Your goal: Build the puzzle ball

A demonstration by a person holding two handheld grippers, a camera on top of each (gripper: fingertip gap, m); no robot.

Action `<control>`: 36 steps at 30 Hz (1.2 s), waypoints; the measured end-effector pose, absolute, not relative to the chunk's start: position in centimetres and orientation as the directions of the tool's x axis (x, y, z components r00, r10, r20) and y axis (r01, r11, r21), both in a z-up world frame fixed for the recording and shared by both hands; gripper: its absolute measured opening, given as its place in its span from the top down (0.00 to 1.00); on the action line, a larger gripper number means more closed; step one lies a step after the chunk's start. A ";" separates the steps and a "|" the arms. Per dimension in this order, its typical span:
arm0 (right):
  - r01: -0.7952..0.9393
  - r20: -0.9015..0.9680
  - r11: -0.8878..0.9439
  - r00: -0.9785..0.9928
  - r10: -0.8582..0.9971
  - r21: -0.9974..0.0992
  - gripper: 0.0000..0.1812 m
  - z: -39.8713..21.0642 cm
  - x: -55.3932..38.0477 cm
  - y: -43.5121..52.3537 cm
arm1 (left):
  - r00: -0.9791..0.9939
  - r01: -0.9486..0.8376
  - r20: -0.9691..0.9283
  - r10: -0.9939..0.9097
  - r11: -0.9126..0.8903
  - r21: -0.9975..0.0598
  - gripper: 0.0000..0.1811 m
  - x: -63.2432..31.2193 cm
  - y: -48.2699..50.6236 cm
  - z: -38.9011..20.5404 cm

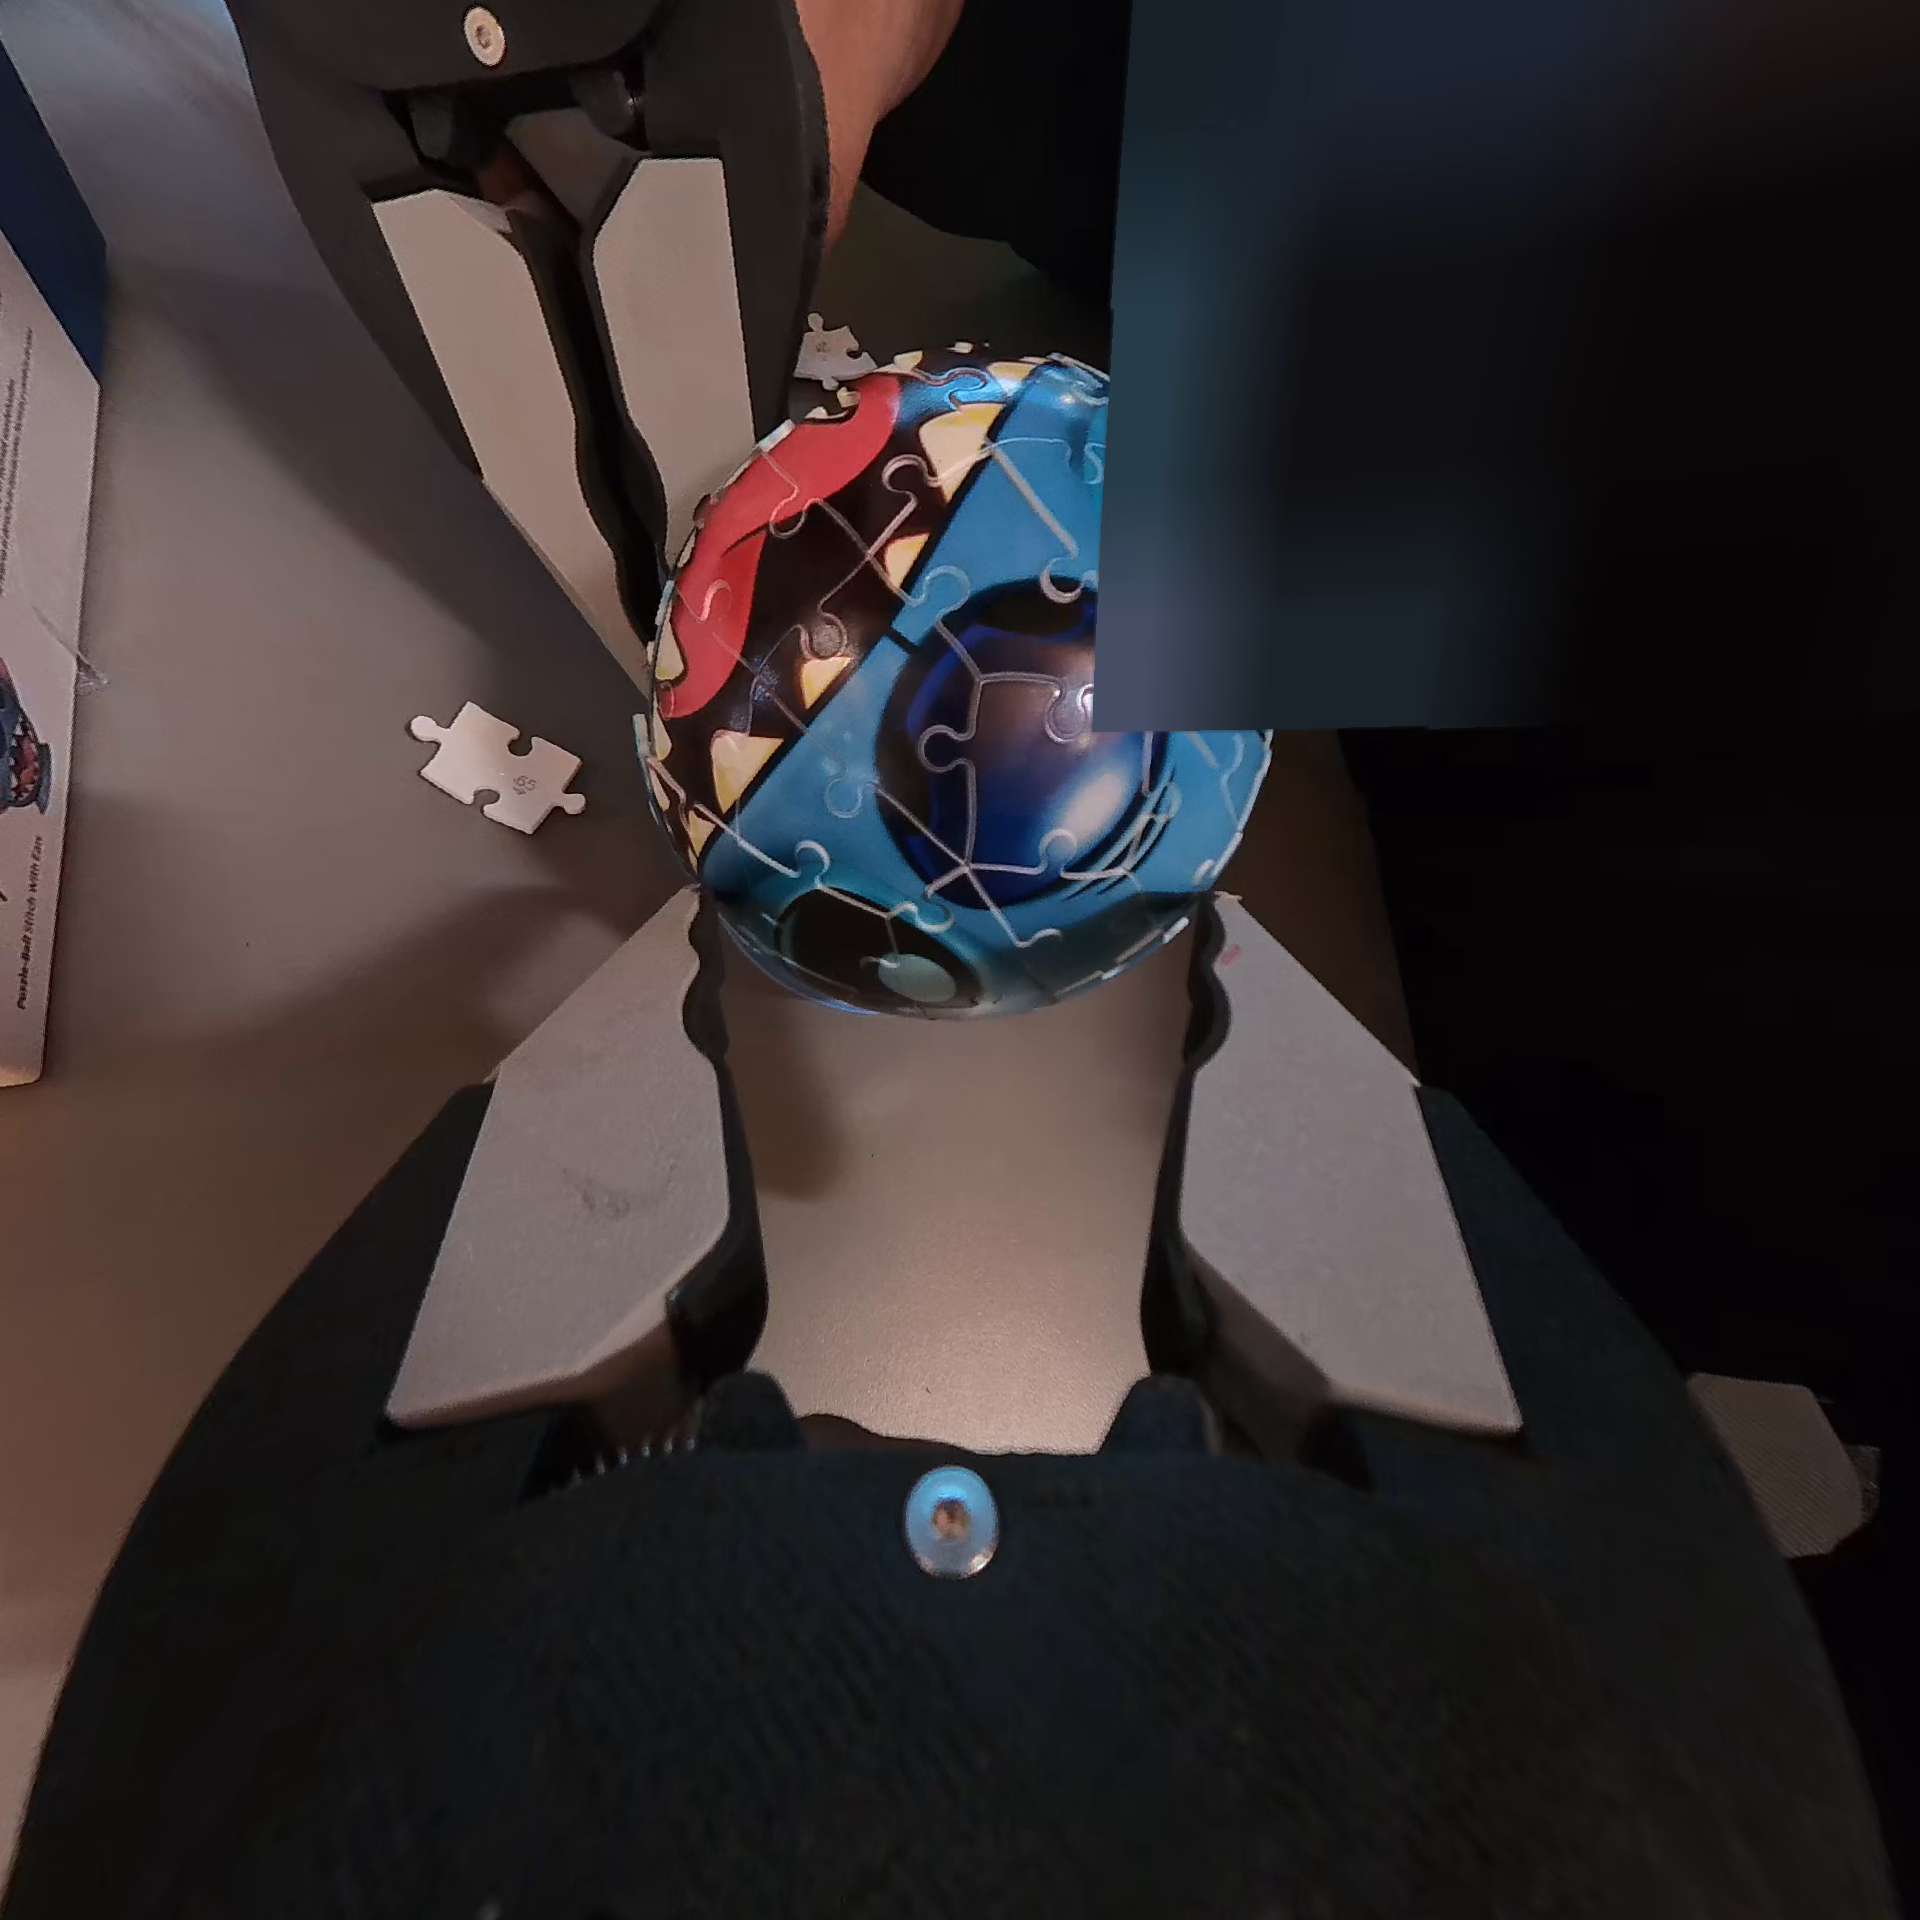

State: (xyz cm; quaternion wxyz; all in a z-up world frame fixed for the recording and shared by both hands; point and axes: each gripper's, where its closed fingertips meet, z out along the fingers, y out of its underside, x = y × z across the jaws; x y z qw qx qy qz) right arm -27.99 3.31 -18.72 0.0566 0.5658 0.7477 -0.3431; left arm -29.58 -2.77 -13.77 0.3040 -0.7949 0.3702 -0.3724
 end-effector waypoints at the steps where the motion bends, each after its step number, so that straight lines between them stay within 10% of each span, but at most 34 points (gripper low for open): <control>1: 0.884 -0.468 0.130 -0.356 0.809 -0.449 0.99 -18.7 -28.0 3.3 | 0.448 -0.362 0.367 -0.815 -0.540 -0.760 0.51 -29.6 -2.8 -13.8; 36: 0.897 -0.513 0.117 -0.346 0.785 -0.427 0.98 -19.3 -27.9 2.8 | 0.445 -0.363 0.368 -0.816 -0.540 -0.759 0.54 -29.7 -3.0 -13.7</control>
